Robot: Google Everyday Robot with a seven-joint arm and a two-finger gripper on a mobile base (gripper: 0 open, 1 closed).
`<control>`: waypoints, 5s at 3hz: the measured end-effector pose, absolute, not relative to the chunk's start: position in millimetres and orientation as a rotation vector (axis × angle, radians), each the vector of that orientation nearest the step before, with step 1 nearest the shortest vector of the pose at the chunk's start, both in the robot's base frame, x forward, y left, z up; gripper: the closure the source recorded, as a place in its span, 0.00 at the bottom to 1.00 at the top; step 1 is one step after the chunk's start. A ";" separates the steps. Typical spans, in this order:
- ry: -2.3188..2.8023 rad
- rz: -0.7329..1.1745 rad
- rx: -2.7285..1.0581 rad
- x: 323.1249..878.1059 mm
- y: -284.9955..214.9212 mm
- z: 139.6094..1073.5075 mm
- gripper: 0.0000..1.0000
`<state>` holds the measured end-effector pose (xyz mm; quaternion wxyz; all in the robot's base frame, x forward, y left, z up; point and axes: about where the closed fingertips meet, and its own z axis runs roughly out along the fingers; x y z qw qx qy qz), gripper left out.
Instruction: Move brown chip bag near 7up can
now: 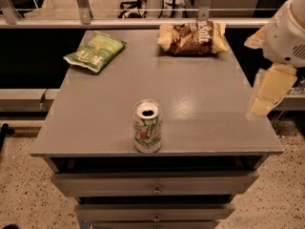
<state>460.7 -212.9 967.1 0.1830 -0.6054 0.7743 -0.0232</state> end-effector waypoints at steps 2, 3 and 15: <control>2.013 -0.008 -1.545 597.3 -205.2 937.9 0.00; 1.926 0.049 -1.390 666.5 -200.1 931.0 0.00; 1.911 0.040 -1.308 695.6 -130.4 950.7 1.00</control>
Offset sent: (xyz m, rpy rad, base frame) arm 0.2085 0.0078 -0.0374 0.2726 -0.2579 -0.0199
